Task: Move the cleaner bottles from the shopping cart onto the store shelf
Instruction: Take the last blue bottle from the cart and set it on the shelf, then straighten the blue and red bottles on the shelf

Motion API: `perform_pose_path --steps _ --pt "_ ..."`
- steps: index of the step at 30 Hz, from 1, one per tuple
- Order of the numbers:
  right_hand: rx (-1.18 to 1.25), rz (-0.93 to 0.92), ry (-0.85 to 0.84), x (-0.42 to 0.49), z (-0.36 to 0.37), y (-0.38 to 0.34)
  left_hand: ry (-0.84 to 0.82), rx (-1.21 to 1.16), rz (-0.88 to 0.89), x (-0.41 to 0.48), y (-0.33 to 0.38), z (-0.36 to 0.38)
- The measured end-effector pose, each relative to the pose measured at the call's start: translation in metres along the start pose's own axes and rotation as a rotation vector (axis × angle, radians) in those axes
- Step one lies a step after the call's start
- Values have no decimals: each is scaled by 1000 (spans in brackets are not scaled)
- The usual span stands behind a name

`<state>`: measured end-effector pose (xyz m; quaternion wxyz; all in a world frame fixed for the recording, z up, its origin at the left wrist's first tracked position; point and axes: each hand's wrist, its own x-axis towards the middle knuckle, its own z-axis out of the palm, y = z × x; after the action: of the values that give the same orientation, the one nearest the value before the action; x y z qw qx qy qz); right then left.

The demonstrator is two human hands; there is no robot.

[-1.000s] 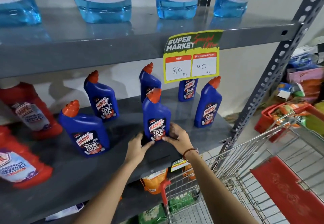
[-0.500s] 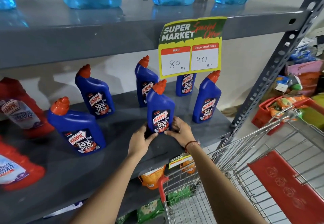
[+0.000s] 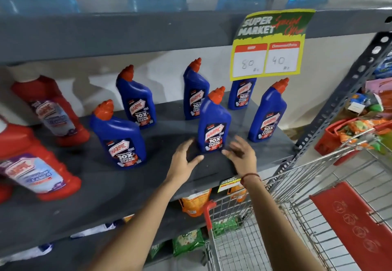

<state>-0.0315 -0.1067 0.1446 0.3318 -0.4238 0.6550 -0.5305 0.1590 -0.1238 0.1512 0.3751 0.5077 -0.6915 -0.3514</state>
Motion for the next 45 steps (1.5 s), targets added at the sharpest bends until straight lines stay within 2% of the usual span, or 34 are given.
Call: perform_pose_path --steps 2,4,6,8,10,12,14,16,21,23,37,41,45 --pt "57 -13 198 -30 7 -5 67 -45 59 -30 -5 -25" --pt "91 -64 239 -61 31 -17 233 -28 100 -62 -18 -62" --pt "74 -109 132 -78 64 -28 442 7 88 -79 -33 -97" --pt "56 -127 -59 -84 101 -38 555 84 14 -82 -50 -127" --pt "-8 -132 -244 -82 135 -48 504 190 -80 -74 -70 -147" --pt "-77 -130 -392 -78 160 -53 361 208 -178 -61 -87 -155" --pt "-120 -143 -487 -77 177 -56 254 224 -221 -53 -93 -155" --pt "-144 -168 -532 -78 186 -58 238 185 -222 -49 -88 -153" --pt "-138 -150 -524 -75 182 -60 233 160 -144 -45 -75 -149" --pt "-158 -141 -490 -74 165 -57 157 126 -120 -44 -68 -140" --pt "-217 -123 -463 -67 132 -40 103 2 -133 -47 -54 -108" --pt "-221 -116 -470 -69 132 -39 135 -5 -119 -50 -56 -107" --pt "-334 -164 -468 -72 140 -42 204 -8 -127 -53 -55 -105"
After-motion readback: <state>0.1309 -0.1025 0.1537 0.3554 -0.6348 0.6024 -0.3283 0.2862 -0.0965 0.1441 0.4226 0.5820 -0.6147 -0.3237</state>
